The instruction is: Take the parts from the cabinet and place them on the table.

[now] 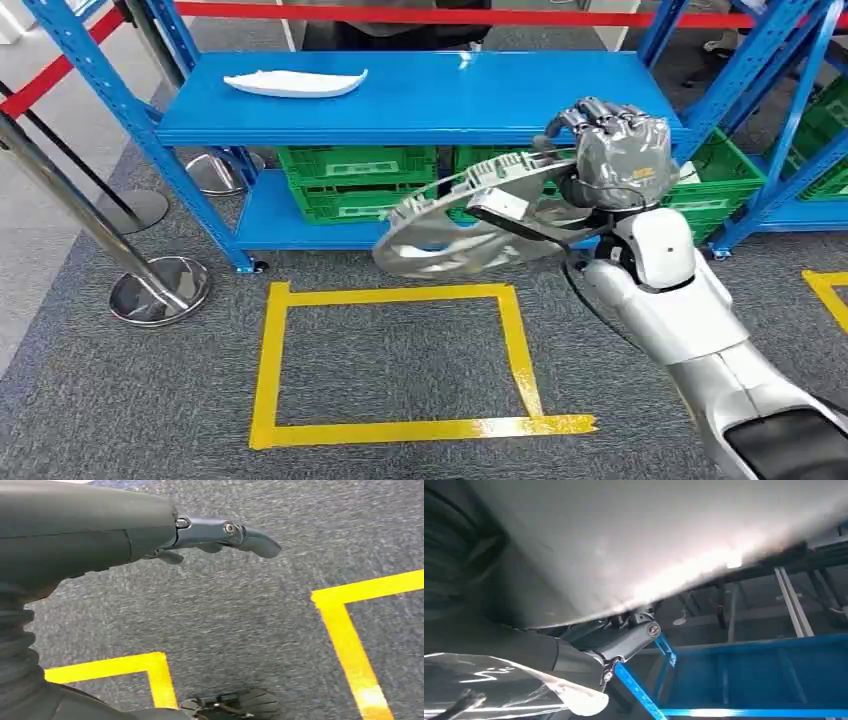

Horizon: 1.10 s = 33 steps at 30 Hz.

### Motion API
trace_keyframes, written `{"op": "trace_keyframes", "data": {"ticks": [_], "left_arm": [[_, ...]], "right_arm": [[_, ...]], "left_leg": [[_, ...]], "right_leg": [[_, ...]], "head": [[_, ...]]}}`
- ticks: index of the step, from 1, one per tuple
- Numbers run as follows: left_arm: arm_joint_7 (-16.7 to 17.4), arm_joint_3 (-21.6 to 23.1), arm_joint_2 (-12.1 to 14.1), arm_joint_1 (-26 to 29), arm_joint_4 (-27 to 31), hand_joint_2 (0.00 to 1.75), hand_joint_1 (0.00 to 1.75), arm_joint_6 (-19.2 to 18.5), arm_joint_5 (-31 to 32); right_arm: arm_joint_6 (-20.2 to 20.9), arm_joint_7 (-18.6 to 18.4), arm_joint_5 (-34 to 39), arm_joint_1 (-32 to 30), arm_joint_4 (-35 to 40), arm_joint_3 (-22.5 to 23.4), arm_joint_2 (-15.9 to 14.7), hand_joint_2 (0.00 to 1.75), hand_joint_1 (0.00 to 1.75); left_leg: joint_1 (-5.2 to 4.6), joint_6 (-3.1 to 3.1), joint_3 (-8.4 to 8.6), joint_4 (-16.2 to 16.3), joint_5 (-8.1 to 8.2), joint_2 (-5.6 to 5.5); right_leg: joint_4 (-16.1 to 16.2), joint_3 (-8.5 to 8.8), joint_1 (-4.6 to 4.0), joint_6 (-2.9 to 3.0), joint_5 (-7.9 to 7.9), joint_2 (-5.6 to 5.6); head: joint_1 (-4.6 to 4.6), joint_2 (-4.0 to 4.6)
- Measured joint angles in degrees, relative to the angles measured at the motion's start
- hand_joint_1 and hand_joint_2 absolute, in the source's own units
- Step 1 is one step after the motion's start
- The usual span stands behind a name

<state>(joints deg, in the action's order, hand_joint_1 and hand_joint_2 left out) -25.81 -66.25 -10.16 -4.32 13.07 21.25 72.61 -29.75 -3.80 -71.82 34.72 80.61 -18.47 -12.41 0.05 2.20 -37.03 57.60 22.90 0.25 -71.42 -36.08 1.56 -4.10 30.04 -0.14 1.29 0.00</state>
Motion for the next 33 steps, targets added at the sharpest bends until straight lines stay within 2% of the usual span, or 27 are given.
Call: {"op": "trace_keyframes", "data": {"ticks": [1,2,3,4,6,7,8,9,11,12,13,15,16,17,18,19,20,22,23,24,26,27,28,29,31,32,33], "left_arm": [[0.0,0.0,0.0,0.0,0.0,1.75,0.00,0.0,0.0],[0.0,0.0,0.1,-0.1,0.0,1.75,0.00,0.0,0.0],[0.0,0.0,0.1,-0.1,0.0,1.75,0.00,0.0,0.0],[0.0,0.0,0.0,0.0,0.0,1.75,0.00,0.0,0.0],[0.0,0.0,0.0,0.1,0.0,1.75,0.00,0.0,0.0],[0.0,0.0,0.1,0.3,0.0,1.75,0.00,0.0,0.0],[0.0,0.0,0.1,0.3,0.0,1.75,0.00,0.0,0.0],[0.0,0.0,0.1,0.4,0.0,1.75,0.00,0.0,0.0],[0.0,0.0,0.1,0.3,0.0,1.75,0.00,0.0,0.0],[0.0,0.0,0.1,0.2,0.0,1.75,0.00,0.0,0.0],[0.0,0.0,0.1,0.2,0.0,1.75,0.00,0.0,0.0],[0.0,0.0,0.0,0.1,0.0,1.75,0.00,0.0,0.0],[-0.1,0.0,0.0,0.1,0.0,1.75,0.00,0.0,0.0],[-0.6,0.0,0.0,0.0,0.0,1.75,0.00,-0.1,0.0],[-1.1,0.0,0.2,0.0,0.0,1.75,0.00,-0.2,0.0],[-1.3,0.0,0.2,0.0,0.0,1.75,0.00,-0.2,0.0],[-1.5,0.0,0.2,-0.1,0.0,1.75,0.00,-0.2,0.0],[-1.5,0.0,0.1,0.0,0.0,1.75,0.00,-0.2,0.0],[-1.5,0.0,0.0,0.1,0.0,1.75,0.00,-0.2,0.0],[-1.5,0.0,0.0,0.1,0.0,1.75,0.00,-0.2,0.0],[-1.4,0.0,0.0,0.1,0.0,1.75,0.00,-0.2,0.0],[-1.4,0.0,0.0,0.1,0.0,1.75,0.00,-0.2,0.0],[-1.4,0.0,0.0,0.3,0.0,1.75,0.00,-0.2,0.0],[-1.4,0.0,0.0,0.3,0.0,1.75,0.00,-0.2,0.1],[-1.3,0.0,-0.1,0.3,0.0,1.75,0.00,-0.2,0.1],[-1.3,0.0,-0.1,0.3,0.0,1.75,0.00,-0.2,0.1],[-1.3,0.0,-0.1,0.2,0.0,1.75,0.00,-0.2,0.1]], "right_arm": [[0.0,0.0,0.0,0.0,0.0,0.0,0.0,1.75,1.75],[0.0,0.0,0.0,0.1,0.0,0.0,0.0,1.75,1.75],[0.0,0.0,0.0,0.1,0.1,-0.1,0.0,1.75,1.75],[0.0,0.0,0.0,0.1,0.1,-0.1,0.0,1.75,1.75],[0.0,0.0,0.0,0.0,0.1,-0.1,0.0,1.75,1.75],[0.0,0.0,0.0,-0.1,0.0,-0.2,0.0,1.75,1.75],[0.0,0.0,0.0,0.1,0.0,-0.3,0.0,1.75,1.75],[0.1,0.0,0.0,0.1,0.0,-0.4,0.0,1.75,1.75],[0.1,0.0,0.0,0.1,0.0,-0.4,0.0,1.75,1.75],[0.1,0.0,0.0,0.1,0.0,-0.4,0.0,1.75,1.75],[0.1,0.0,0.0,0.0,0.0,-0.4,0.0,1.75,1.75],[0.1,0.0,0.0,0.0,0.0,-0.4,0.0,1.75,1.75],[0.1,0.0,0.0,0.0,0.0,-0.4,0.0,1.75,1.75],[0.1,0.0,0.0,0.0,0.1,-0.4,0.0,1.75,1.75],[0.0,0.0,0.0,0.0,0.1,-0.4,0.0,1.75,1.75],[0.0,-0.1,0.1,0.0,0.2,-0.3,-0.1,1.75,1.75],[0.1,-0.1,0.2,0.1,0.2,-0.3,-0.2,1.75,1.75],[0.1,-0.1,0.3,-0.1,0.3,-0.3,-0.2,1.75,1.75],[0.2,-0.1,0.4,-0.3,0.2,-0.3,-0.5,1.75,1.75],[0.5,-0.1,0.4,-0.3,0.2,-0.3,-0.6,1.75,1.75],[1.4,-0.2,0.4,-0.3,0.2,-0.3,-0.7,1.75,1.75],[1.7,-0.2,0.4,-0.4,0.2,-0.4,-0.8,1.75,1.75],[1.8,-0.2,0.4,-0.6,0.2,-0.4,-0.9,1.75,1.75],[1.8,-0.2,0.5,-0.8,0.2,-0.4,-0.9,1.75,1.75],[1.8,-0.2,0.8,-0.7,0.2,-0.4,-0.9,1.75,1.75],[1.8,-0.2,0.8,-0.6,0.3,-0.4,-0.9,1.75,1.75],[1.8,-0.1,0.8,-0.4,0.3,-0.4,-1.0,1.75,1.75]], "left_leg": [[0.18,-0.31,-0.90,0.6,-0.35,-0.01],[0.16,-0.69,-1.62,1.2,-0.62,-0.04],[-0.15,-1.01,-2.26,1.9,-0.89,-0.17],[-0.31,-1.37,-2.56,1.9,-1.55,-0.20],[-0.21,-1.88,-2.91,1.5,-2.93,-0.21],[-0.19,-2.19,-3.39,1.5,-3.25,-0.29],[-0.04,-2.55,-4.02,2.2,-1.02,-0.28],[0.05,-2.84,-4.47,4.6,3.03,-0.28],[0.24,-3.25,-5.36,13.1,10.34,-0.26],[0.25,-3.27,-5.51,17.1,11.57,-0.26],[0.24,-3.16,-5.21,19.6,10.52,-0.26],[0.18,-2.64,-2.45,18.3,5.83,-0.27],[0.06,-2.09,0.43,14.8,4.32,-0.32],[-0.16,-1.37,4.25,9.6,4.68,-0.41],[-0.51,-0.63,8.44,3.6,7.48,-0.38],[-0.49,-0.81,10.53,-0.4,9.04,-0.38],[-0.82,-0.87,9.89,-0.2,8.58,-0.40],[-0.94,-0.29,9.48,-0.8,7.45,-0.38],[-0.51,-0.11,9.41,-1.4,6.58,0.08],[-0.50,0.37,8.82,-1.5,6.03,0.03],[-0.59,0.80,7.27,-1.2,5.00,-0.04],[-0.64,0.82,6.55,-1.0,4.57,-0.10],[-0.65,0.72,5.82,-0.8,4.17,-0.48],[-0.64,0.58,5.19,-0.6,3.81,-0.70],[-0.61,0.28,4.26,-0.1,3.31,-1.43],[-0.58,0.13,3.92,0.4,3.22,-1.83],[-0.81,-0.16,3.18,0.7,3.08,-2.16]], "right_leg": [[4.0,2.93,0.19,-0.26,-1.43,-0.02],[8.8,5.78,0.40,-0.59,0.15,0.01],[12.9,8.96,-0.07,-0.32,2.05,0.13],[13.3,8.92,-0.03,0.73,2.75,0.12],[12.7,7.84,-0.33,1.47,1.99,0.15],[12.9,6.30,0.05,2.15,1.29,-0.10],[12.8,6.34,0.08,2.48,0.64,-0.24],[12.8,5.47,0.06,3.28,-0.05,-0.25],[12.7,3.82,-0.18,3.45,-1.48,-0.27],[12.7,3.00,-0.31,3.48,-2.12,-0.28],[12.6,2.14,-0.47,3.50,-2.80,-0.32],[12.3,0.41,-0.76,3.54,-3.94,-0.29],[12.2,-0.35,-0.94,3.51,-4.49,-0.21],[12.2,-0.78,-1.01,3.41,-4.81,-0.12],[12.1,-1.03,-1.26,3.13,-5.17,-0.10],[12.2,-1.10,-1.10,2.83,-5.67,-0.26],[12.5,-1.21,-0.87,2.42,-6.36,-0.28],[13.1,-1.33,-0.73,1.61,-7.49,-0.23],[12.7,-2.23,-0.62,1.45,-6.60,-0.04],[11.0,-3.21,-0.69,1.32,-4.30,-0.03],[2.0,-6.21,-0.54,1.00,0.96,0.02],[-2.1,-7.46,-0.53,0.85,2.65,0.02],[-4.3,-7.80,-0.53,0.72,3.26,0.03],[-3.3,-6.63,-0.50,0.68,2.60,0.02],[5.4,-0.44,-0.37,0.80,-0.92,0.42],[10.3,2.87,-0.25,0.91,-2.25,1.83],[12.5,4.33,-0.13,1.19,-0.84,4.05]], "head": [[0.00,0.00],[0.09,0.00],[0.33,0.00],[0.17,0.00],[0.22,0.00],[0.24,0.00],[0.04,0.00],[-0.15,0.00],[-0.28,0.00],[-0.31,0.00],[-0.35,0.00],[-0.35,0.00],[-0.28,0.00],[-0.28,0.00],[-0.26,0.00],[-0.17,0.00],[-0.24,0.00],[-0.20,0.00],[-0.29,0.00],[-0.04,0.00],[0.04,0.00],[0.04,0.00],[0.00,0.00],[0.02,0.00],[0.02,0.00],[0.04,0.00],[-0.07,0.00]]}}
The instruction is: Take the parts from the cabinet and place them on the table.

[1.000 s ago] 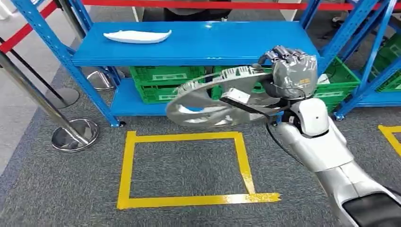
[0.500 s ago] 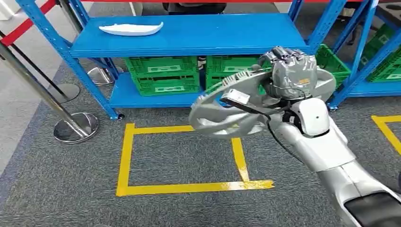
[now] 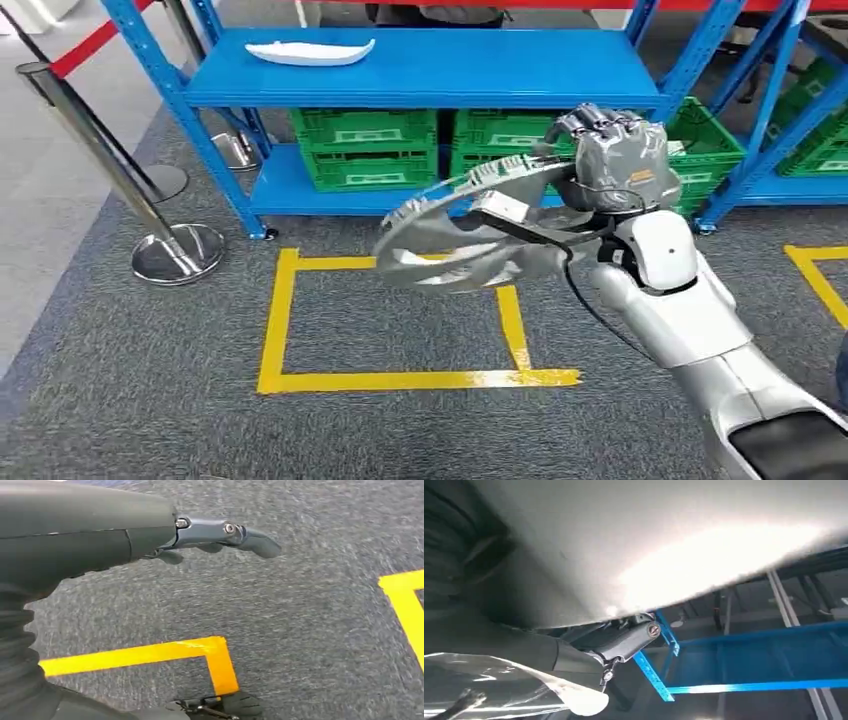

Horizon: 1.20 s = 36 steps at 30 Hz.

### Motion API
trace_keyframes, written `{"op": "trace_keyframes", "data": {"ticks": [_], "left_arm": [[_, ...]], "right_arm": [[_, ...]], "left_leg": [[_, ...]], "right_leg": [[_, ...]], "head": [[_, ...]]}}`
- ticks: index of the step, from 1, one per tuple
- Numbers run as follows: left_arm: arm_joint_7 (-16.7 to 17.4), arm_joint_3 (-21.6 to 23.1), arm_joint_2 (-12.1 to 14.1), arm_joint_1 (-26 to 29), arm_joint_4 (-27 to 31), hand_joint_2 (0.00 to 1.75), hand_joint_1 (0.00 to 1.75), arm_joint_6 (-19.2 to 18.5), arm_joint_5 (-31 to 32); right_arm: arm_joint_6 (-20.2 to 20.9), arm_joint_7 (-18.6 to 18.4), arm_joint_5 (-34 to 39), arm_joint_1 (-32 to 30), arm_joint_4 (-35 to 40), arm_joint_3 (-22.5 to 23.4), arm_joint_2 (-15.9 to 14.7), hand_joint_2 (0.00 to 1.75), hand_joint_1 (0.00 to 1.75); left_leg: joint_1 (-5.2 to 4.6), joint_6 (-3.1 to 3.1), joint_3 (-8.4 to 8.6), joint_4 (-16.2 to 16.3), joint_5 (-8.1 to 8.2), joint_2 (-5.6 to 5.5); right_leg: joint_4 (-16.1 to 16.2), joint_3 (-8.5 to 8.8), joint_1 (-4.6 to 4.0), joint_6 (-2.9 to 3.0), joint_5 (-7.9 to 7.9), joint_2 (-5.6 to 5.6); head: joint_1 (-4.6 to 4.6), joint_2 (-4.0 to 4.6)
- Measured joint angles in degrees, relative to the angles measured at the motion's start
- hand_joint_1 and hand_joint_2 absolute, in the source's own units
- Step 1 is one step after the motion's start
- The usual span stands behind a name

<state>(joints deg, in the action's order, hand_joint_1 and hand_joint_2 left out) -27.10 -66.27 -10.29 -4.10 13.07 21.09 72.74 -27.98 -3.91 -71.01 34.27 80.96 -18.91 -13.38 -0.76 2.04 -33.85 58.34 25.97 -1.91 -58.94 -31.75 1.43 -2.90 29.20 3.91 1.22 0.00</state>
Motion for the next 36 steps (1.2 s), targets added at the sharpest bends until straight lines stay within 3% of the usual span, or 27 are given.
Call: {"op": "trace_keyframes", "data": {"ticks": [3,5,6,7,9,10,11,12,13,14,15,16,19,20,21,22,23,24,25,26,28,29,30,31,34,35,36], "left_arm": [[0.1,0.0,0.0,0.0,0.0,1.75,0.00,0.0,0.0],[0.1,0.0,0.1,0.2,0.0,1.75,0.00,0.0,0.0],[0.1,0.0,0.1,0.2,0.0,1.75,0.00,0.0,0.1],[0.1,0.0,0.1,0.1,0.0,1.75,0.00,0.0,0.1],[0.1,0.0,0.1,0.1,0.0,1.75,0.00,0.0,0.3],[0.1,0.0,0.1,0.2,0.0,1.75,0.00,0.0,0.3],[0.1,0.0,0.1,0.2,0.0,1.75,0.00,0.0,0.4],[0.1,0.0,0.1,0.2,0.0,1.75,0.00,0.0,0.4],[0.1,0.0,0.1,0.2,0.0,1.75,0.00,0.0,0.4],[0.1,0.0,0.1,0.2,0.0,1.75,0.00,0.0,0.4],[0.1,0.0,0.1,0.1,0.0,1.75,0.00,0.0,0.3],[0.0,0.0,0.1,-0.1,0.0,1.75,0.00,0.0,0.3],[-2.0,0.0,0.0,0.0,0.0,1.75,0.00,-0.2,-1.0],[-2.8,-0.1,0.0,-0.1,0.0,1.75,0.00,-0.3,-1.4],[-3.2,-0.2,-0.2,-0.4,0.0,1.75,0.00,-0.6,-1.7],[-3.3,-0.2,-0.2,-1.0,0.0,1.75,0.00,-0.7,-1.9],[-3.4,-0.3,-0.3,-1.5,0.0,1.75,0.00,-0.9,-2.0],[-3.5,-0.3,-0.5,-1.8,0.0,1.75,0.00,-0.9,-2.0],[-3.5,-0.3,-0.6,-1.9,0.0,1.75,0.00,-1.0,-2.0],[-3.5,-0.4,-0.7,-1.9,0.0,1.75,0.00,-1.0,-2.0],[-4.4,-0.4,-0.7,-1.8,0.0,1.75,0.00,-1.4,-2.5],[-5.3,-0.5,-0.7,-1.9,0.0,1.75,0.00,-1.8,-3.0],[-6.4,-0.6,-0.8,-2.0,0.0,1.75,0.00,-2.0,-3.4],[-7.3,-0.8,-0.9,-2.3,0.0,1.75,0.00,-1.6,-4.0],[-7.8,-1.6,-1.0,-2.5,0.0,1.75,0.00,-0.9,-5.8],[-7.8,-1.9,-1.0,-2.5,0.0,1.75,0.00,-0.9,-6.4],[-7.8,-2.2,-0.7,-2.5,0.0,1.75,0.00,-0.9,-7.0]], "right_arm": [[0.0,0.0,0.1,-0.2,0.2,0.0,-0.3,1.75,1.75],[0.0,0.0,0.1,0.0,0.4,0.0,-0.2,1.75,1.75],[0.0,0.1,0.1,0.1,0.4,-0.1,-0.2,1.75,1.75],[0.0,0.1,0.0,0.3,0.5,0.0,-0.3,1.75,1.75],[0.0,0.1,0.0,0.4,0.5,0.0,-0.3,1.75,1.75],[0.0,0.1,0.0,0.4,0.5,-0.1,-0.3,1.75,1.75],[0.0,0.2,-0.1,0.4,0.5,-0.2,-0.3,1.75,1.75],[0.0,0.2,-0.1,0.4,0.5,-0.2,-0.3,1.75,1.75],[0.0,0.2,-0.1,0.5,0.6,-0.2,-0.3,1.75,1.75],[0.0,0.3,-0.2,0.6,0.7,-0.3,-0.3,1.75,1.75],[0.0,0.4,-0.2,0.9,0.8,-0.3,-0.3,1.75,1.75],[0.0,0.4,-0.2,1.2,0.9,-0.3,-0.3,1.75,1.75],[-0.1,0.8,-0.9,2.1,1.3,-0.7,-0.3,1.75,1.75],[0.3,0.9,-1.0,2.7,1.7,-0.9,-0.3,1.75,1.75],[1.2,0.9,-0.9,3.5,2.1,-1.1,-0.4,1.75,1.75],[1.8,0.9,-0.5,4.3,2.7,-1.3,-0.4,1.75,1.75],[2.1,0.9,-0.4,4.8,3.0,-1.4,-0.5,1.75,1.75],[2.4,0.7,-0.3,5.1,3.2,-1.4,-0.5,1.75,1.75],[2.6,0.7,-0.3,5.2,3.3,-1.5,-0.5,1.75,1.75],[2.7,0.7,-0.3,5.1,3.4,-1.7,-0.5,1.75,1.75],[2.7,0.7,-0.3,5.2,3.7,-1.9,-0.5,1.75,1.75],[2.6,0.7,-0.4,5.3,4.0,-1.9,-0.6,1.75,1.75],[2.5,0.7,-0.4,5.6,4.4,-1.9,-0.8,1.75,1.75],[2.5,0.8,-0.1,5.9,4.6,-1.9,-0.9,1.75,1.75],[3.1,1.4,1.2,7.1,5.6,-2.2,-1.3,1.75,1.75],[3.7,1.8,1.7,7.6,5.8,-2.4,-1.3,1.75,1.75],[4.5,2.2,2.0,8.4,6.0,-2.6,-1.4,1.75,1.75]], "left_leg": [[0.48,-1.22,-1.44,0.5,-1.18,-1.56],[0.49,-1.78,-2.02,1.0,-0.96,-2.09],[0.30,-2.22,-2.67,2.4,0.66,-0.73],[0.55,-2.63,-4.13,6.0,3.14,0.17],[1.09,-3.24,-7.57,15.2,7.53,0.95],[1.23,-3.43,-8.14,17.5,8.19,1.07],[1.38,-3.52,-7.56,17.2,7.65,1.16],[1.49,-3.55,-5.98,14.8,6.15,1.30],[1.50,-3.50,-2.97,9.9,3.85,1.82],[1.46,-3.34,0.31,4.4,1.74,3.00],[1.15,-3.26,2.02,0.8,1.92,5.62],[0.59,-2.62,2.05,0.0,1.84,5.62],[0.20,-1.38,0.75,0.3,1.17,4.02],[0.58,-0.48,0.99,-0.5,0.40,3.45],[0.54,-0.03,0.69,-0.6,0.03,3.10],[0.51,0.42,0.31,-0.6,-0.27,2.53],[0.43,0.67,0.07,-0.5,-0.46,1.95],[0.30,0.78,-0.13,-0.5,-0.64,1.20],[0.17,0.84,-0.31,-0.5,-0.77,0.48],[0.08,0.82,-0.40,-0.4,-0.92,-0.32],[-0.01,0.67,-0.52,-0.2,-1.07,-1.82],[-0.03,0.64,-0.56,0.0,-1.08,-2.56],[0.12,0.59,-0.81,0.2,-1.09,-3.18],[-0.18,0.24,-1.43,0.6,-1.28,-3.86],[0.53,-1.04,-2.72,0.6,-2.13,-5.65],[0.15,-1.25,-2.88,0.7,-2.19,-6.40],[-0.06,-1.56,-3.26,1.5,-1.29,-4.11]], "right_leg": [[0.0,-0.56,-0.41,0.81,-0.70,-1.40],[0.7,-0.63,0.23,1.69,-1.53,-2.90],[0.7,-0.68,0.17,1.94,-1.72,-3.44],[0.7,-0.99,0.16,2.25,-1.91,-4.14],[0.7,-1.57,0.07,2.28,-2.24,-5.47],[0.7,-1.81,0.08,2.26,-2.43,-6.09],[0.6,-2.02,0.09,2.15,-2.59,-6.71],[0.6,-2.24,0.10,2.06,-2.75,-7.30],[0.6,-2.32,0.14,1.93,-2.88,-7.96],[0.6,-2.30,0.16,1.81,-2.96,-8.59],[0.6,-2.34,-0.01,1.57,-3.10,-9.06],[0.3,-2.69,-0.40,1.23,-3.20,-9.56],[0.8,-2.73,-0.21,0.06,-3.97,-11.30],[0.7,-3.35,0.01,-0.26,-3.57,-11.04],[-0.4,-4.04,0.22,-0.34,-2.12,-8.20],[-3.8,-5.23,0.16,-0.22,0.34,-6.05],[-8.3,-6.97,0.05,-0.12,2.61,-4.79],[-13.2,-8.90,-0.10,-0.10,4.68,-4.15],[-16.6,-10.26,-0.26,-0.04,5.70,-3.93],[-17.1,-10.32,-0.38,0.08,5.23,-3.92],[-10.9,-6.85,-0.48,0.60,1.32,-3.65],[-5.8,-4.18,-0.52,0.91,-1.09,-2.78],[-1.5,-2.21,-0.47,1.26,-2.07,-0.03],[-0.7,-1.20,-0.20,1.29,-1.81,1.29],[0.3,-1.21,-0.59,1.23,-1.33,-0.46],[0.8,-1.08,-0.01,1.45,-1.61,-1.27],[1.0,-0.82,0.05,1.54,-1.78,-2.21]], "head": [[0.02,0.00],[0.02,0.00],[-0.39,0.00],[-0.57,0.00],[-0.55,0.00],[-0.57,0.00],[-0.57,0.00],[-0.55,0.00],[-0.57,0.00],[-0.57,0.00],[-0.57,0.00],[-0.66,0.00],[-0.63,0.00],[-0.63,0.00],[-0.39,0.00],[-0.31,0.00],[-0.20,0.00],[-0.26,0.00],[-0.22,0.00],[-0.24,0.00],[-0.26,0.00],[-0.22,0.00],[-0.26,0.00],[-0.44,0.00],[0.03,0.00],[-0.02,0.00],[-0.06,0.00]]}}
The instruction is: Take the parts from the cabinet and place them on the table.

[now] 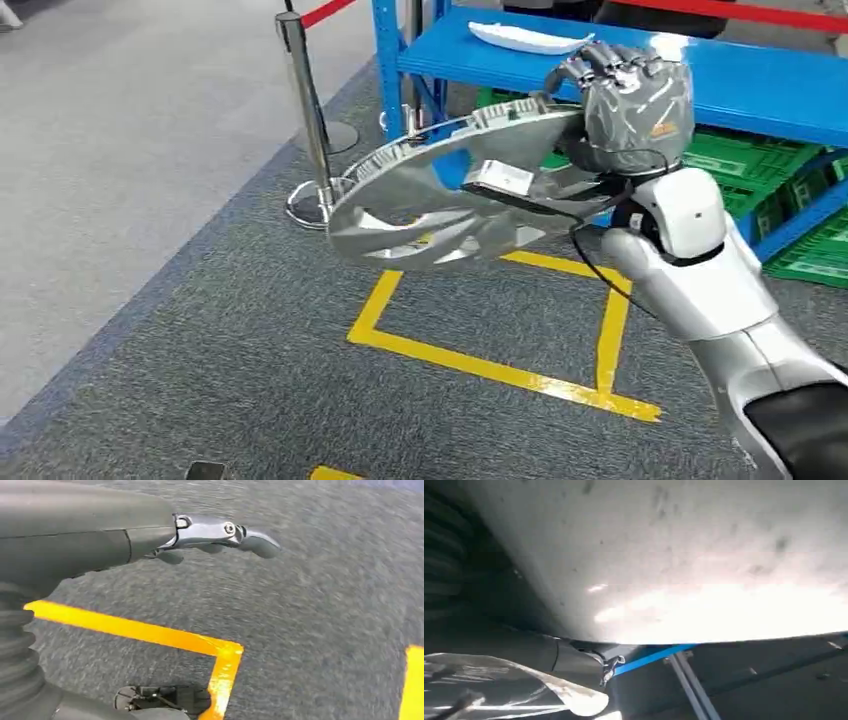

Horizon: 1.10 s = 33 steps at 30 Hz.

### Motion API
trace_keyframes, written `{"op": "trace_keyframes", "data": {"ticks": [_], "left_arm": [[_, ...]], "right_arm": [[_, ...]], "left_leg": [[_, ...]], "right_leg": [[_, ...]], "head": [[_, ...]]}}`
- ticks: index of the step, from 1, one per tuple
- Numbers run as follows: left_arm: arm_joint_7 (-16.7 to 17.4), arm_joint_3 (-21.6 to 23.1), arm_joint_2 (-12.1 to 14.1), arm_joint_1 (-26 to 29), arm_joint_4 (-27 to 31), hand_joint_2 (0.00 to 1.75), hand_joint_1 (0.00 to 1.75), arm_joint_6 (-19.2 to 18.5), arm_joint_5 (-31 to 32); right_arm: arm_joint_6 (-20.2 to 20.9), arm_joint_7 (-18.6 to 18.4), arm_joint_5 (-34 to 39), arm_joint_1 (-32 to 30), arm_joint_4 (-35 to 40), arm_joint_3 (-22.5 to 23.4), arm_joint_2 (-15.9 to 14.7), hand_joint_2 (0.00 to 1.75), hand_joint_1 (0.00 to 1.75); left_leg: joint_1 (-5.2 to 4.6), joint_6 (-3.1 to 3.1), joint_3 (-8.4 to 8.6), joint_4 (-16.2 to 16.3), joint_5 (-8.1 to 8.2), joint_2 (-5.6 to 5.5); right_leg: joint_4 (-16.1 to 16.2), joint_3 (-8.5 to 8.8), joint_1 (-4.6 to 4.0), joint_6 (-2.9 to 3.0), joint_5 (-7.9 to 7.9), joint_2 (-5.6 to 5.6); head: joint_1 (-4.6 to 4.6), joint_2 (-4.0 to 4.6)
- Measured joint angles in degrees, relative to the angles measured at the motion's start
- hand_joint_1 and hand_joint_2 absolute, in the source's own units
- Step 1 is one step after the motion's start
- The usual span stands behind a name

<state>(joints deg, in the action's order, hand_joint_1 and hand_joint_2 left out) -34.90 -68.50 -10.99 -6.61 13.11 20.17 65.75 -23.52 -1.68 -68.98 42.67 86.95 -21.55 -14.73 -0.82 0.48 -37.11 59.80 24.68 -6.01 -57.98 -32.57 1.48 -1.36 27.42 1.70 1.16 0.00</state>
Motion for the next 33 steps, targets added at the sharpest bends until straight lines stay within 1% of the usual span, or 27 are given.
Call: {"op": "trace_keyframes", "data": {"ticks": [1,2,4,5,6,8,9,10,11,14,15,16,17,19,20,21,22,23,24,25,26,27,29,30,31,32,33], "left_arm": [[-0.2,-0.2,0.0,-0.2,0.0,1.75,0.00,0.1,-0.7],[-0.6,-0.5,0.0,-0.5,0.0,1.75,0.00,0.5,-1.4],[-1.1,-1.1,0.1,-0.9,0.0,1.75,0.00,1.2,-1.8],[-1.1,-1.2,0.1,-0.9,0.0,1.75,0.00,1.3,-2.0],[-1.1,-1.2,0.1,-0.9,0.0,1.75,0.00,1.3,-2.1],[-1.3,-1.6,0.2,-0.9,0.0,1.75,0.00,2.1,-3.0],[-1.7,-2.0,0.2,-1.0,0.0,1.75,0.00,2.9,-4.0],[-2.1,-2.4,0.1,-1.2,0.0,1.75,0.00,3.7,-4.9],[-2.3,-2.8,0.1,-1.6,0.0,1.75,0.00,4.7,-5.8],[-2.4,-3.9,0.1,-1.6,0.0,1.75,0.00,5.4,-6.7],[-2.4,-4.1,0.1,-1.6,0.1,1.75,0.00,5.5,-6.9],[-2.5,-4.2,0.1,-1.8,0.1,1.75,0.00,5.7,-7.0],[-2.5,-4.4,0.1,-2.0,0.1,1.75,0.00,5.8,-7.0],[-2.5,-4.5,-0.2,-2.2,0.1,1.75,0.00,5.7,-7.0],[-2.6,-4.7,-0.2,-2.2,0.1,1.75,0.00,5.6,-7.3],[-2.6,-4.9,-0.2,-2.2,0.1,1.75,0.00,5.3,-7.7],[-2.6,-5.1,-0.2,-2.2,0.1,1.75,0.00,5.0,-8.0],[-2.7,-5.3,-0.2,-2.3,0.1,1.75,0.00,4.8,-8.5],[-2.8,-5.4,-0.2,-2.3,0.1,1.75,0.00,4.7,-8.8],[-2.8,-5.4,-0.2,-2.4,0.1,1.75,0.00,5.1,-9.1],[-2.7,-5.6,-0.2,-2.6,0.1,1.75,0.00,5.5,-9.6],[-2.7,-5.8,-0.2,-2.6,0.1,1.75,0.00,5.6,-10.0],[-2.7,-6.3,0.1,-2.3,0.1,1.75,0.00,5.9,-11.2],[-2.7,-6.6,0.8,-2.3,0.3,1.75,0.00,6.1,-11.8],[-2.7,-6.8,0.5,-2.4,0.3,1.75,0.00,6.3,-12.2],[-2.7,-6.9,0.7,-2.7,0.4,1.75,0.00,6.4,-12.6],[-2.6,-7.0,0.9,-2.9,0.4,1.75,0.00,6.6,-12.9]], "right_arm": [[0.5,0.1,0.2,0.8,0.2,-0.2,0.0,1.75,1.75],[1.0,0.3,0.5,1.8,0.4,-0.4,0.0,1.75,1.75],[1.5,0.4,0.8,3.1,0.4,-0.9,-0.1,1.75,1.75],[1.6,0.4,0.9,3.3,0.5,-1.1,-0.1,1.75,1.75],[1.7,0.4,0.9,3.4,0.6,-1.4,-0.1,1.75,1.75],[1.8,0.4,1.0,3.8,0.8,-1.9,-0.1,1.75,1.75],[1.9,0.5,1.1,4.4,1.0,-2.2,-0.1,1.75,1.75],[2.1,0.5,1.2,5.1,1.2,-2.4,-0.2,1.75,1.75],[2.6,0.5,1.2,5.9,1.3,-2.6,-0.3,1.75,1.75],[3.4,0.6,1.6,7.6,1.4,-3.9,-0.3,1.75,1.75],[3.5,0.6,1.6,7.9,1.5,-4.2,-0.4,1.75,1.75],[3.5,0.6,1.6,8.1,1.6,-4.4,-0.5,1.75,1.75],[3.5,0.6,1.6,8.5,1.6,-4.6,-0.6,1.75,1.75],[3.5,0.5,1.7,8.5,1.6,-5.0,-0.8,1.75,1.75],[3.6,0.6,1.7,8.5,1.6,-5.2,-0.8,1.75,1.75],[3.7,0.6,1.7,8.5,1.6,-5.4,-0.8,1.75,1.75],[4.0,0.8,1.7,8.8,1.6,-5.7,-0.8,1.75,1.75],[4.4,0.9,1.7,9.2,1.6,-6.0,-0.8,1.75,1.75],[4.8,1.0,1.8,9.8,1.9,-6.4,-0.8,1.75,1.75],[5.3,1.0,2.0,10.4,1.9,-6.7,-0.7,1.75,1.75],[5.6,1.1,2.3,11.2,2.1,-7.2,-0.6,1.75,1.75],[5.9,1.1,2.4,11.7,2.1,-7.6,-0.4,1.75,1.75],[6.3,1.1,2.5,12.5,2.2,-8.8,0.3,1.75,1.75],[6.6,1.1,2.5,13.1,2.2,-9.4,0.9,1.75,1.75],[7.0,1.1,2.5,13.8,2.2,-10.1,1.6,1.75,1.75],[7.3,1.0,2.5,14.8,2.2,-10.6,2.0,1.75,1.75],[7.7,1.0,2.6,15.6,2.2,-11.1,2.4,1.75,1.75]], "left_leg": [[0.08,-0.53,-1.17,2.7,1.96,2.78],[0.40,-1.04,-3.09,7.0,4.10,4.26],[1.02,-1.58,-6.85,15.3,7.22,5.26],[1.28,-1.81,-7.42,16.5,7.07,5.34],[1.50,-1.97,-6.72,15.3,5.70,5.42],[1.62,-2.02,-2.46,6.8,0.94,6.44],[1.50,-1.89,0.24,1.4,-1.19,8.94],[0.35,-1.76,0.83,0.3,-0.16,11.22],[0.45,-0.75,0.66,-0.5,-0.21,10.80],[0.21,0.59,0.17,-0.6,-0.51,8.75],[0.59,1.14,0.44,-1.0,-0.81,8.10],[0.56,1.49,0.39,-1.0,-0.88,7.55],[0.53,1.87,0.32,-1.0,-0.93,6.76],[0.31,2.14,0.31,-1.0,-0.96,5.09],[0.20,2.22,0.31,-1.0,-1.02,4.16],[0.15,2.24,0.34,-1.0,-1.06,3.30],[0.14,2.19,0.36,-0.9,-1.09,2.41],[0.14,2.17,0.36,-0.8,-1.10,1.51],[0.14,2.14,0.34,-0.6,-1.09,0.68],[0.08,1.93,-0.03,-0.4,-1.10,0.06],[0.11,1.55,-0.67,0.2,-1.28,-0.60],[0.46,1.01,-1.20,0.0,-1.69,-1.23],[0.69,0.35,-1.48,-0.3,-2.07,-2.61],[0.47,0.15,-1.67,0.0,-1.64,-1.78],[0.03,-0.48,-2.19,1.4,-0.57,1.78],[0.28,-1.08,-3.64,4.6,1.21,3.77],[0.63,-1.45,-5.70,9.1,3.28,4.76]], "right_leg": [[0.0,0.03,0.13,0.28,0.01,-0.66],[0.0,0.01,0.08,0.35,0.01,-1.50],[-0.1,0.03,0.02,0.36,0.05,-3.14],[-0.1,0.08,0.04,0.32,0.10,-3.92],[-0.1,0.15,0.07,0.26,0.17,-4.76],[-0.2,0.35,0.17,-0.04,0.42,-6.16],[-0.2,0.57,0.14,-0.35,0.62,-6.77],[-0.2,0.38,-0.41,-0.68,0.74,-7.28],[-0.4,0.15,-0.46,-0.94,0.75,-7.63],[0.0,0.63,-0.45,-1.76,0.91,-10.00],[-0.6,-0.06,-0.05,-2.09,1.88,-8.25],[-2.6,-0.82,0.09,-1.80,3.39,-5.09],[-6.9,-2.68,-0.01,-1.58,5.64,-3.18],[-16.3,-7.25,-0.34,-1.46,9.17,-1.81],[-18.5,-8.65,-0.45,-1.29,9.24,-1.70],[-17.8,-8.61,-0.54,-1.08,8.00,-1.69],[-14.9,-7.48,-0.60,-0.88,5.77,-1.58],[-10.1,-5.31,-0.61,-0.63,2.87,-1.11],[-4.9,-2.94,-0.53,-0.48,0.22,0.24],[-2.8,-1.78,-0.26,-0.40,0.65,3.41],[-1.2,-0.98,-0.07,-0.58,0.76,3.46],[-1.7,-1.23,-0.43,-0.66,0.78,2.78],[-1.4,-1.16,-0.58,-0.40,0.63,1.64],[-1.0,-0.85,-0.04,-0.06,0.37,0.78],[-0.9,-0.69,-0.08,0.13,0.32,0.08],[-0.9,-0.61,-0.16,0.43,0.42,-0.63],[-0.9,-0.50,-0.32,0.51,0.48,-1.51]], "head": [[-0.68,0.00],[-0.77,0.00],[-0.77,0.00],[-0.77,0.00],[-0.77,0.00],[-0.79,0.00],[-0.77,0.00],[-0.94,0.00],[-0.86,0.00],[-0.83,0.00],[-0.66,0.00],[-0.59,0.00],[-0.22,0.00],[-0.20,0.00],[-0.18,0.00],[-0.26,0.00],[-0.20,0.00],[-0.24,0.00],[-0.20,0.00],[-0.31,0.00],[-0.44,0.00],[-0.33,0.00],[-0.20,0.00],[-0.15,0.00],[-0.95,0.00],[-1.18,0.00],[-1.12,0.00]]}}
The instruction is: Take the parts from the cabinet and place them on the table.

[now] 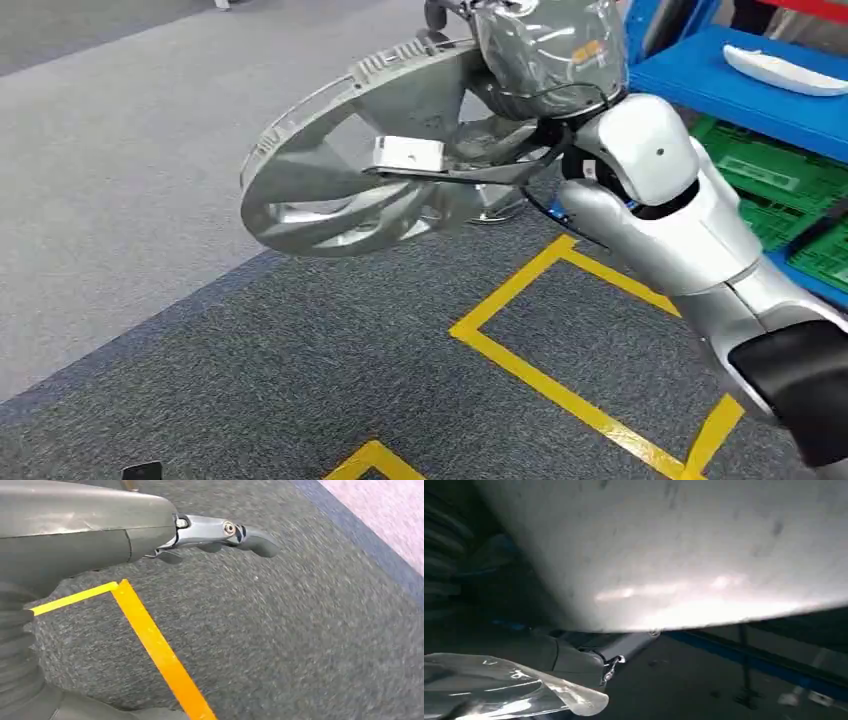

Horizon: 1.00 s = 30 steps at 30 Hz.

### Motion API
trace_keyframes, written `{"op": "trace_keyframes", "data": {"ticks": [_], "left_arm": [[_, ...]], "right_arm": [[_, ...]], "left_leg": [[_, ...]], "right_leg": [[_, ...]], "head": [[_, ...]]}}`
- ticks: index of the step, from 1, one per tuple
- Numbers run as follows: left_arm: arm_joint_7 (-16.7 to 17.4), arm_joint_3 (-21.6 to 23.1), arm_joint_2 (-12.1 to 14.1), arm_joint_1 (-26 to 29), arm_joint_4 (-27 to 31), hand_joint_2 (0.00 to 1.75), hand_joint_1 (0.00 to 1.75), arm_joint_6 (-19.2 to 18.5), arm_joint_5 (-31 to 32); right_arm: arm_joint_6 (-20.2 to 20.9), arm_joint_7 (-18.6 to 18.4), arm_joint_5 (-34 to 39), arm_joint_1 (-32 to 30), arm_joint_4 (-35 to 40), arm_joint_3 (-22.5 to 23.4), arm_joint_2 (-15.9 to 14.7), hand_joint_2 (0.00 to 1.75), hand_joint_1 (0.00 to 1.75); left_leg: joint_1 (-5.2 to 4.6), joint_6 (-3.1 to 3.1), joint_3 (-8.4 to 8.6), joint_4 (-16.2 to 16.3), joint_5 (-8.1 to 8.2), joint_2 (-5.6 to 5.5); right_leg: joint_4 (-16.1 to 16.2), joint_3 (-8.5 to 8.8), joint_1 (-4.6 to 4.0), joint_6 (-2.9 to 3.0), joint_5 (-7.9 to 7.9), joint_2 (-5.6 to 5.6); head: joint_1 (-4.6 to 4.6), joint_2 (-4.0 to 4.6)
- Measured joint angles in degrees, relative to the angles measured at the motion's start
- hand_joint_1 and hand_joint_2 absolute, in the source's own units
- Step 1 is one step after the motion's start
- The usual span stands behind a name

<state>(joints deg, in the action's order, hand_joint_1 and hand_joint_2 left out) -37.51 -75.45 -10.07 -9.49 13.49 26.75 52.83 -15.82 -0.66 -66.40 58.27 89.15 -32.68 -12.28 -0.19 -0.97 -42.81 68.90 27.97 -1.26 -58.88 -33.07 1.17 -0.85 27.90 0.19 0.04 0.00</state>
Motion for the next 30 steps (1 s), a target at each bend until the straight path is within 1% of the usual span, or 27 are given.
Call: {"op": "trace_keyframes", "data": {"ticks": [2,3,4,5,6,7,8,9,11,12,13,14,15,16,17,18,19,20,21,22,23,24,26,27,28,29,30], "left_arm": [[0.5,-0.2,0.0,-0.1,0.0,1.75,0.00,0.2,-0.1],[0.8,-0.3,0.1,0.0,0.0,1.75,0.00,0.4,-0.2],[0.9,-0.3,0.2,0.1,0.0,1.75,0.00,0.7,-0.3],[1.1,-0.3,0.3,0.2,0.0,1.75,0.00,0.9,-0.3],[1.2,-0.3,0.4,0.2,0.0,1.75,0.00,1.1,-0.3],[1.3,-0.3,0.5,0.2,0.0,1.75,0.00,1.2,-0.3],[1.4,-0.3,0.5,0.0,0.0,1.75,0.00,1.2,-0.3],[1.5,-0.3,0.5,0.0,0.0,1.75,0.00,1.3,-0.3],[1.7,-0.3,0.8,0.3,0.0,1.75,0.00,1.4,-0.2],[1.9,-0.3,0.9,0.4,0.0,1.75,0.00,1.4,0.0],[1.9,-0.2,0.9,0.5,0.0,1.75,0.00,1.4,0.1],[2.3,-0.1,0.9,0.4,0.0,1.75,0.00,1.5,0.5],[2.6,0.1,0.9,0.3,0.0,1.75,0.00,1.5,1.0],[3.0,0.4,0.9,0.2,0.0,1.75,0.00,1.6,1.4],[3.3,0.7,0.9,0.2,0.0,1.75,0.00,1.6,1.9],[3.6,0.9,0.9,0.3,0.0,1.75,0.00,1.6,2.3],[3.6,1.0,0.9,0.3,0.0,1.75,0.00,1.5,2.4],[3.7,1.2,0.9,0.4,0.0,1.75,0.00,1.5,2.6],[3.8,1.4,0.9,0.4,0.0,1.75,0.00,1.5,2.9],[3.8,1.7,0.9,0.4,0.0,1.75,0.00,1.5,3.0],[3.8,1.9,0.9,0.2,0.0,1.75,0.00,1.6,3.2],[3.8,2.2,0.9,0.0,0.0,1.75,0.00,1.6,3.4],[3.8,2.5,0.9,0.2,0.0,1.75,0.00,1.6,3.4],[3.8,2.7,1.0,0.3,0.0,1.75,0.00,1.6,3.5],[3.8,2.8,1.0,0.4,0.0,1.75,0.00,1.6,3.5],[3.8,3.0,0.9,0.2,0.0,1.75,0.00,1.6,3.5],[3.8,3.1,0.9,0.0,0.0,1.75,0.00,1.6,3.6]], "right_arm": [[0.8,-0.1,0.5,1.0,0.0,-0.9,0.8,1.75,1.75],[1.2,-0.1,0.6,1.2,0.0,-1.5,1.4,1.75,1.75],[1.5,-0.1,0.7,1.5,0.0,-2.0,1.9,1.75,1.75],[1.6,-0.1,0.9,1.9,0.0,-2.5,2.2,1.75,1.75],[1.6,-0.1,1.0,2.3,0.0,-2.9,2.6,1.75,1.75],[1.7,-0.1,1.0,2.8,-0.1,-3.2,2.8,1.75,1.75],[1.7,-0.1,1.0,3.3,-0.1,-3.6,2.8,1.75,1.75],[1.9,-0.2,1.0,3.5,-0.2,-3.9,2.9,1.75,1.75],[2.0,-0.2,1.2,3.5,-0.6,-4.8,3.3,1.75,1.75],[2.1,-0.2,1.2,3.6,-0.7,-5.3,3.4,1.75,1.75],[2.2,-0.2,1.3,3.6,-0.9,-5.6,3.5,1.75,1.75],[2.2,-0.2,1.4,3.8,-1.0,-5.9,3.5,1.75,1.75],[2.2,-0.2,1.4,3.9,-1.1,-6.2,3.5,1.75,1.75],[2.3,-0.2,1.3,3.8,-1.5,-6.6,3.5,1.75,1.75],[2.4,-0.1,1.2,3.8,-2.0,-7.0,3.5,1.75,1.75],[2.5,0.0,1.1,3.7,-2.3,-7.3,3.5,1.75,1.75],[2.6,0.0,1.0,3.7,-2.5,-7.7,3.5,1.75,1.75],[2.6,0.0,1.0,3.7,-2.8,-8.1,3.5,1.75,1.75],[2.6,0.0,0.9,3.7,-3.0,-8.5,3.7,1.75,1.75],[2.6,0.0,0.9,3.9,-3.2,-8.8,4.0,1.75,1.75],[2.6,0.1,0.8,4.2,-3.6,-9.2,4.1,1.75,1.75],[2.8,0.1,0.7,4.4,-3.8,-9.6,4.5,1.75,1.75],[2.8,0.1,0.5,4.4,-4.4,-10.4,5.0,1.75,1.75],[2.9,0.1,0.4,4.5,-4.7,-10.8,5.3,1.75,1.75],[2.9,0.2,0.4,4.5,-5.0,-11.1,5.8,1.75,1.75],[2.9,0.2,0.3,4.8,-5.1,-11.2,6.1,1.75,1.75],[2.9,0.2,0.2,5.0,-5.3,-11.4,6.4,1.75,1.75]], "left_leg": [[0.45,-0.46,-3.47,7.4,2.38,0.52],[0.63,-0.58,-3.54,7.5,1.71,0.54],[0.74,-0.62,-2.35,5.3,-0.09,0.63],[0.74,-0.55,-0.11,0.9,-2.52,0.99],[0.67,-0.36,2.56,-4.2,-4.85,2.11],[0.24,-0.07,4.46,-8.1,-5.34,4.85],[-0.81,0.45,4.98,-9.3,-4.71,5.97],[-0.69,1.29,4.76,-9.2,-4.70,5.44],[-0.96,1.90,4.50,-9.4,-4.65,4.10],[-0.74,2.48,4.91,-9.9,-4.94,3.43],[-0.47,2.80,5.05,-10.3,-5.12,2.75],[-0.34,3.32,5.03,-10.3,-5.19,2.33],[-0.27,3.50,5.01,-10.3,-5.24,1.63],[-0.29,3.58,5.01,-10.3,-5.22,0.74],[-0.31,3.59,5.02,-10.3,-5.22,-0.13],[-0.31,3.59,5.05,-10.3,-5.22,-0.99],[-0.28,3.58,5.10,-10.3,-5.22,-1.79],[-0.22,3.57,5.16,-10.2,-5.22,-2.71],[-0.14,3.53,5.21,-10.1,-5.22,-3.65],[-0.03,3.33,5.05,-9.9,-5.12,-4.33],[-0.34,2.99,4.64,-9.4,-5.09,-4.99],[-0.23,2.72,4.15,-9.1,-5.16,-5.72],[0.30,1.95,3.81,-9.5,-5.65,-6.98],[0.22,1.59,3.69,-9.4,-5.63,-7.67],[-0.12,1.34,3.45,-8.7,-5.01,-4.57],[-0.22,0.97,2.55,-6.5,-3.44,-1.72],[0.02,0.69,0.91,-2.8,-1.50,-0.45]], "right_leg": [[0.0,0.21,-0.10,0.21,0.23,-1.78],[0.0,0.36,-0.11,0.19,0.36,-2.60],[0.0,0.52,-0.11,0.18,0.51,-3.36],[0.0,0.77,-0.12,0.07,0.70,-4.06],[0.0,1.12,-0.12,-0.05,0.95,-4.72],[0.0,1.32,-0.12,-0.29,1.18,-5.36],[-0.1,1.17,-0.71,-0.69,1.43,-5.80],[0.1,1.19,-0.78,-0.84,1.42,-6.34],[0.5,1.59,-0.77,-1.19,1.59,-7.81],[0.5,1.66,-0.70,-1.67,1.95,-8.27],[-0.5,0.96,-0.38,-1.82,2.92,-5.56],[-3.4,-0.37,-0.29,-1.63,4.60,-2.58],[-8.1,-2.71,-0.38,-1.58,6.68,-1.07],[-13.2,-5.34,-0.39,-1.63,8.50,-0.41],[-17.0,-7.66,-0.42,-1.66,9.46,-0.21],[-18.2,-8.88,-0.43,-1.71,9.00,-0.21],[-17.1,-8.87,-0.43,-1.67,7.39,-0.20],[-13.9,-7.77,-0.41,-1.60,4.73,-0.14],[-8.8,-5.76,-0.34,-1.40,1.47,0.48],[-4.3,-3.98,-0.08,-1.39,-0.93,2.63],[-1.8,-2.82,0.06,-1.30,-1.07,4.94],[-0.7,-1.95,0.27,-1.24,-0.47,4.25],[-0.9,-2.02,-0.35,-0.92,-0.58,3.15],[-0.4,-1.69,0.01,-0.46,-0.84,2.36],[-0.1,-1.34,0.04,-0.17,-1.00,1.57],[0.0,-1.20,-0.10,0.25,-0.91,0.85],[0.0,-1.10,-0.23,0.42,-0.79,0.02]], "head": [[-0.04,0.00],[0.00,0.00],[-0.04,0.00],[-0.02,0.00],[-0.04,0.00],[0.00,0.00],[-0.13,0.00],[0.04,0.00],[0.07,0.00],[0.02,0.00],[0.15,0.00],[0.24,0.00],[0.59,0.00],[0.61,0.00],[0.55,0.00],[0.61,0.00],[0.59,0.00],[0.70,0.00],[0.68,0.00],[0.70,0.00],[0.66,0.00],[0.59,0.00],[0.63,0.00],[0.68,0.00],[0.46,0.00],[-0.07,0.00],[0.00,0.00]]}}
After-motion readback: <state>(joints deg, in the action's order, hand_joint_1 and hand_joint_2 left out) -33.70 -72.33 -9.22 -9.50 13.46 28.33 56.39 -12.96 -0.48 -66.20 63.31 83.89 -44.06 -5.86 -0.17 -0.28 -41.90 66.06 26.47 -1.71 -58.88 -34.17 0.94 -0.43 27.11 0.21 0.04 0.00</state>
